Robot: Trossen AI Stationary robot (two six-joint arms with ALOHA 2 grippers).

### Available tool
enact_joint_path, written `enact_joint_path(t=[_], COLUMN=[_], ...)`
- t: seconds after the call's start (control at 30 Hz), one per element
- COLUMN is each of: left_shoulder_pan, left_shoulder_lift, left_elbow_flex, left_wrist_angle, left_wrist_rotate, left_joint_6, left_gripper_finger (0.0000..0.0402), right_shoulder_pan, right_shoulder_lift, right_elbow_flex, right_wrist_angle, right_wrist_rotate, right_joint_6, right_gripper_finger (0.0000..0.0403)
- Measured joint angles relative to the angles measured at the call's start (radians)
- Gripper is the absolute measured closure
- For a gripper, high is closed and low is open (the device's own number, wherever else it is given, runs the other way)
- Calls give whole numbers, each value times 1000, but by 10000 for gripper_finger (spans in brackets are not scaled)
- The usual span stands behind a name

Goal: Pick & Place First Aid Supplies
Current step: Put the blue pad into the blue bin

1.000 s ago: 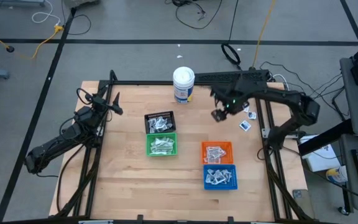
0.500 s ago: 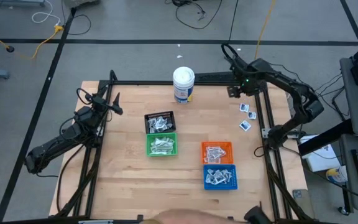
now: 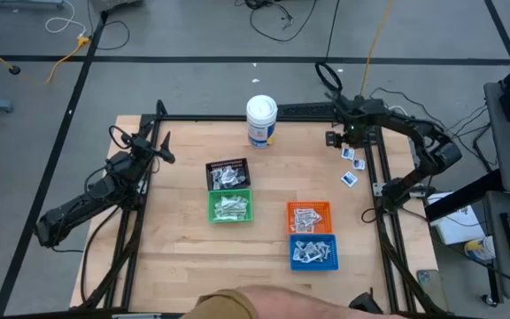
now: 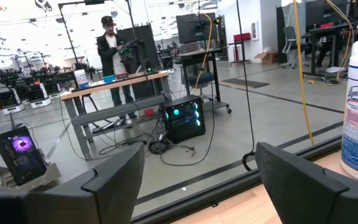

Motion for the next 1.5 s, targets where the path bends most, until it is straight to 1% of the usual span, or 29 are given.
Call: enact_joint_path(t=[0.13, 0.27, 0.37, 0.47, 0.6, 0.87, 0.93, 1.0, 1.1, 1.23, 1.37, 1.5], left_shoulder_pan=[0, 0, 0, 0, 0, 0, 0, 0, 0, 0, 0, 0], left_shoulder_lift=[0, 0, 0, 0, 0, 0, 0, 0, 0, 0, 0, 0], left_elbow_flex=[0, 0, 0, 0, 0, 0, 0, 0, 0, 0, 0, 0], left_wrist_angle=[0, 0, 0, 0, 0, 0, 0, 0, 0, 0, 0, 0], left_wrist_rotate=[0, 0, 0, 0, 0, 0, 0, 0, 0, 0, 0, 0], left_joint_6=[0, 0, 0, 0, 0, 0, 0, 0, 0, 0, 0, 0], left_gripper_finger=[85, 76, 72, 72, 79, 93, 93, 90, 84, 75, 71, 76], right_shoulder_pan=[0, -3, -5, -5, -5, -4, -4, -4, -4, -4, -4, -6], right_shoulder_lift=[0, 0, 1, 0, 0, 0, 0, 0, 0, 0, 0, 0], right_elbow_flex=[-110, -183, -191, -191, -191, -191, -191, -191, -190, -190, -187, -157], right_wrist_angle=[137, 224, 243, 246, 241, 232, 229, 229, 230, 231, 232, 229], right_wrist_rotate=[-7, -21, -5, -3, -4, -19, -20, -20, -22, -23, -28, -74], right_joint_6=[37, 51, 51, 52, 51, 35, 29, 26, 31, 31, 44, 115], right_gripper_finger=[150, 150, 155, 173, 226, 360, 387, 398, 388, 361, 316, 270])
